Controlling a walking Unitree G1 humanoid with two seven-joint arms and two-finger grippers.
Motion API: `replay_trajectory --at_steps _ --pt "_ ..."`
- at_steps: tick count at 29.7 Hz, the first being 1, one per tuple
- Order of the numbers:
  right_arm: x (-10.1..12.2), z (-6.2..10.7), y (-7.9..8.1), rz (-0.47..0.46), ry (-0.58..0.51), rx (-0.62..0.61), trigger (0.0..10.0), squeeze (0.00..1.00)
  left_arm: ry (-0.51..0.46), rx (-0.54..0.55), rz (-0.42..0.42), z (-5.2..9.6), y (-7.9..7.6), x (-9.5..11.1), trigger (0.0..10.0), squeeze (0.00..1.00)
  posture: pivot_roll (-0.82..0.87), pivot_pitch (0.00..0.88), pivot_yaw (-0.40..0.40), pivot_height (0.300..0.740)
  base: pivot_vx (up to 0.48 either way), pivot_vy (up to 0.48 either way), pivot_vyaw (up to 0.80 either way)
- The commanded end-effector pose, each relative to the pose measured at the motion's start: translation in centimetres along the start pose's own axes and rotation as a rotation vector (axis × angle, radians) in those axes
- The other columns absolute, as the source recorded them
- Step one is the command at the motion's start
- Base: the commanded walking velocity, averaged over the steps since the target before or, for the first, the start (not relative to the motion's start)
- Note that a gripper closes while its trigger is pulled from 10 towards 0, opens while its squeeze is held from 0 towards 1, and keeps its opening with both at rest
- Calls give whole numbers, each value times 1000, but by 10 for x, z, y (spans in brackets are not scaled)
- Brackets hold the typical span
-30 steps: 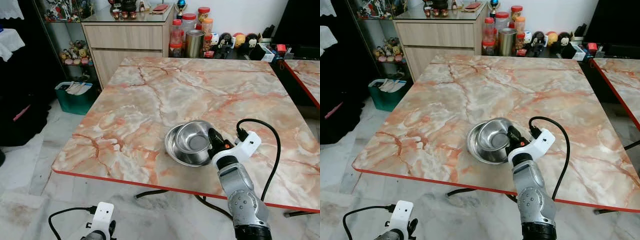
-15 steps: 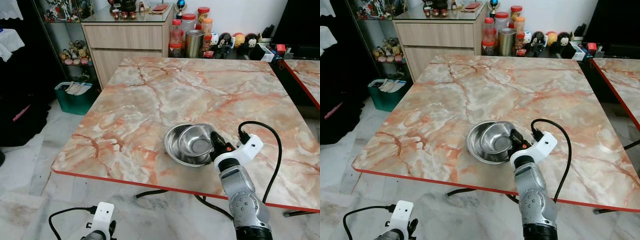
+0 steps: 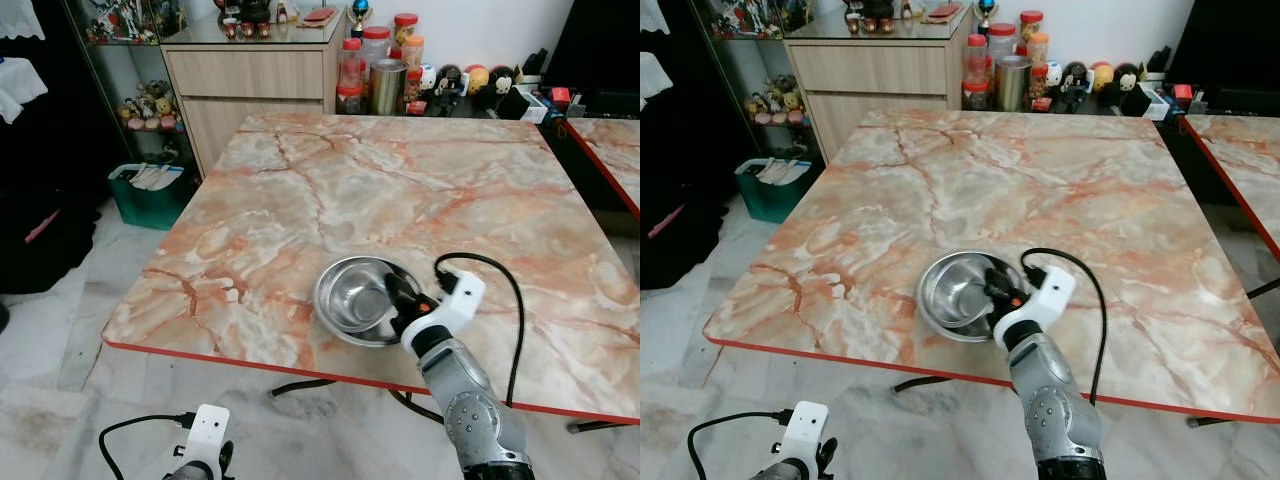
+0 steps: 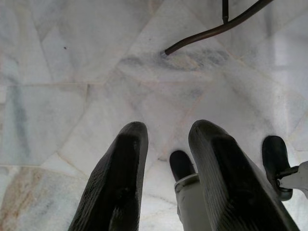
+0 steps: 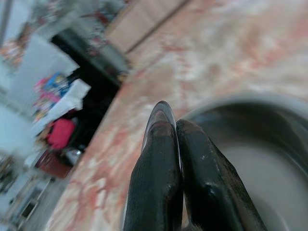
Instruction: Setting the table
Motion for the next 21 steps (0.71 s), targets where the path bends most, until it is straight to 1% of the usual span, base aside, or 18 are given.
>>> replay_trajectory --at_steps 1,3,4,6,10,12,15,17,19,20,21 --pt "14 0 14 57 -10 79 10000 0 14 -9 -2 1 -1 -3 10000 0 -90 3 24 736 0 0 0" --pt "25 2 14 106 -19 87 10000 0 11 -9 2 1 -1 -3 10000 0 -90 3 20 736 0 0 0" --pt "25 2 14 106 -19 87 10000 0 11 -9 2 1 -1 -3 10000 0 -90 3 20 736 0 0 0" --pt "33 4 11 127 -39 74 10000 0 7 -9 6 0 -2 -1 10000 0 -90 3 20 736 0 0 0" --pt "35 4 9 132 -45 66 10000 0 4 -10 10 0 -2 -1 10000 0 -89 3 18 736 0 0 0" --pt "35 4 8 129 -44 62 10000 0 3 -10 11 0 -2 0 10000 0 -89 4 19 736 0 0 0" --pt "31 6 11 81 6 110 10000 0 6 -12 9 0 -2 -1 10000 0 -93 4 23 736 0 0 0" --pt "31 7 11 81 8 111 10000 0 6 -12 9 0 -2 -1 10000 0 -93 4 23 736 0 0 0" --pt "33 9 9 79 24 130 10000 0 7 -13 8 0 -1 -1 10000 0 -91 4 26 736 0 0 0" --pt "38 13 8 68 44 162 10000 0 8 -13 6 0 0 -1 10000 0 -91 4 26 736 0 0 0" --pt "38 13 8 68 44 162 10000 0 8 -13 6 0 0 -1 10000 0 -91 4 26 736 0 0 0"
Point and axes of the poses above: a point about 5 cm out from each wrist's last joint towards the gripper, its own z axis pointing back from the gripper into the wrist, its own x axis along the axis of the wrist's last joint, y = z × x, the point moved 1 cm from there along -z, pointing out of the wrist towards the gripper, and after that the axes turned 11 degrees about -z, right-handed, at the moved point
